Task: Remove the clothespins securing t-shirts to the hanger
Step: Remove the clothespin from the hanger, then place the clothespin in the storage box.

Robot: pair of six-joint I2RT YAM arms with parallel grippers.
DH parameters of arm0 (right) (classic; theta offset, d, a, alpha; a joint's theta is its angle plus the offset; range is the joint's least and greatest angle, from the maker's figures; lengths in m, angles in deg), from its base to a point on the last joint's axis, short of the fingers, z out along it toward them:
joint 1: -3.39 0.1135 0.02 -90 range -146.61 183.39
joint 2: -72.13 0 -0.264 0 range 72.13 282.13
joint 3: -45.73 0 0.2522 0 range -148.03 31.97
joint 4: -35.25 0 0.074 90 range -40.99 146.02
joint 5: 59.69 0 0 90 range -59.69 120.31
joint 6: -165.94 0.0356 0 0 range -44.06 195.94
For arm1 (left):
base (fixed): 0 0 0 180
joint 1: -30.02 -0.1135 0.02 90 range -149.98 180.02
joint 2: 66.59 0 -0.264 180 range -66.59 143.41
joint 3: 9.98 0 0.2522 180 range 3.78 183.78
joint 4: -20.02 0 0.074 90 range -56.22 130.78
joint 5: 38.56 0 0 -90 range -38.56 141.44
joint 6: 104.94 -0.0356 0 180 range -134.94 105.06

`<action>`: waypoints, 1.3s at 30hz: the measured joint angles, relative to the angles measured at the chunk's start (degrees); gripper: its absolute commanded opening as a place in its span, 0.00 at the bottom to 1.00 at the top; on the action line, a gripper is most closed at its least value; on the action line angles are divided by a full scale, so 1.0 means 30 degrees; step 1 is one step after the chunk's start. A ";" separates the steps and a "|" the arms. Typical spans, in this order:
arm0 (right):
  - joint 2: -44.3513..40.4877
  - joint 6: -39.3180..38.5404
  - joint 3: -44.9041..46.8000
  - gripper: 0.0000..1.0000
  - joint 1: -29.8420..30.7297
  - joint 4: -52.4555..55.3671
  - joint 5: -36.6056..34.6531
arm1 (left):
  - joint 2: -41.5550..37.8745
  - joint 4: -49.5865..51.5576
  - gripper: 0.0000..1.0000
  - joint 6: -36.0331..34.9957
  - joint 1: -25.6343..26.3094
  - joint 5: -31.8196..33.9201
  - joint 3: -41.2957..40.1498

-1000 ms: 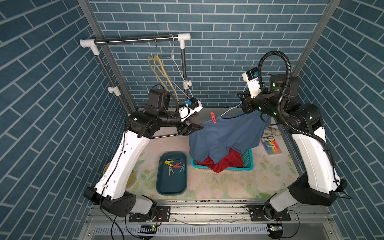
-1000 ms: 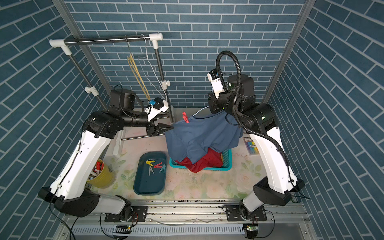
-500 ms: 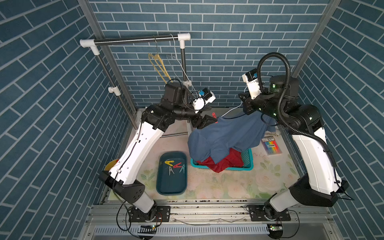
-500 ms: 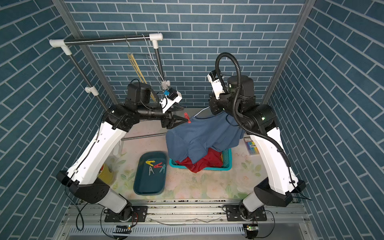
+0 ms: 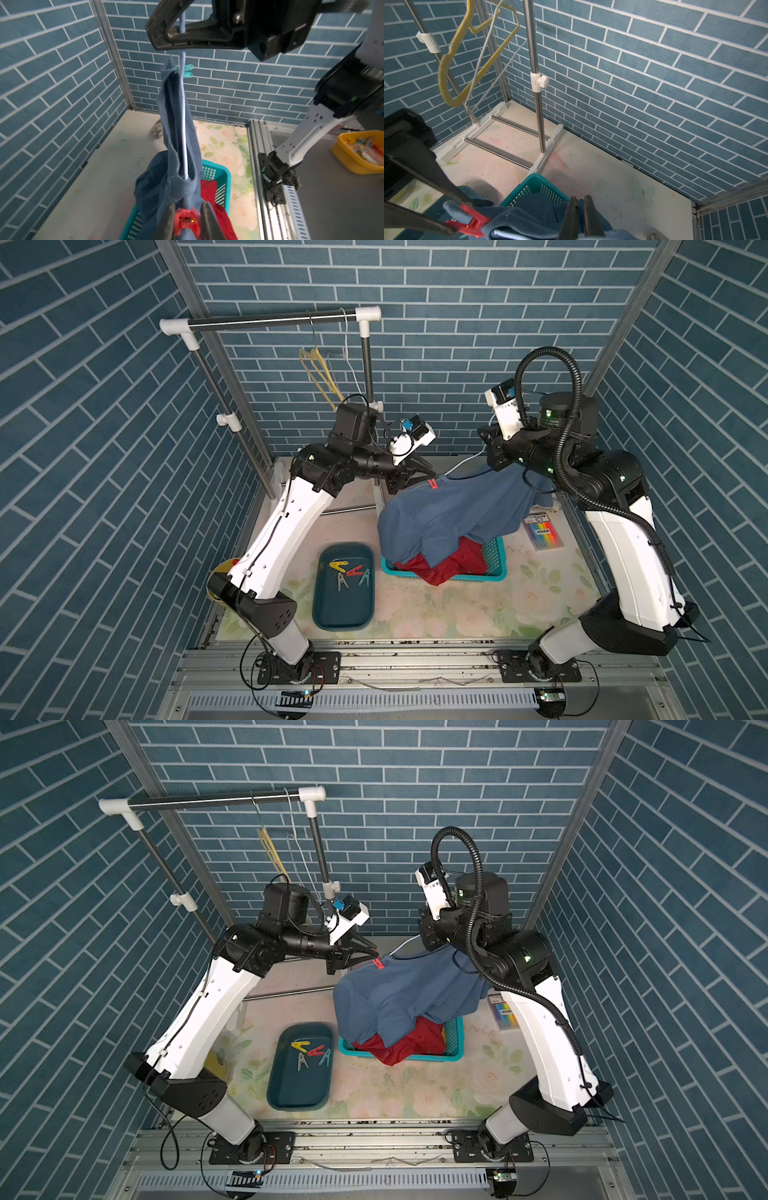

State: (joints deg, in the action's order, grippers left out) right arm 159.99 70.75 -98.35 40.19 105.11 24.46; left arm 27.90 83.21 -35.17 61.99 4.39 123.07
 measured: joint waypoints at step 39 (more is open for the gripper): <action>0.0838 -0.0437 0.0605 0.00 0.0000 -0.0583 -0.0976 | -0.9675 0.3286 0.24 0.2892 -0.0219 1.5409 -1.6262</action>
State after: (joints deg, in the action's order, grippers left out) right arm 162.50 69.44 -96.54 40.19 103.36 21.53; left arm -1.12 93.07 -26.50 61.33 50.62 74.28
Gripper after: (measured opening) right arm 0.072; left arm 0.177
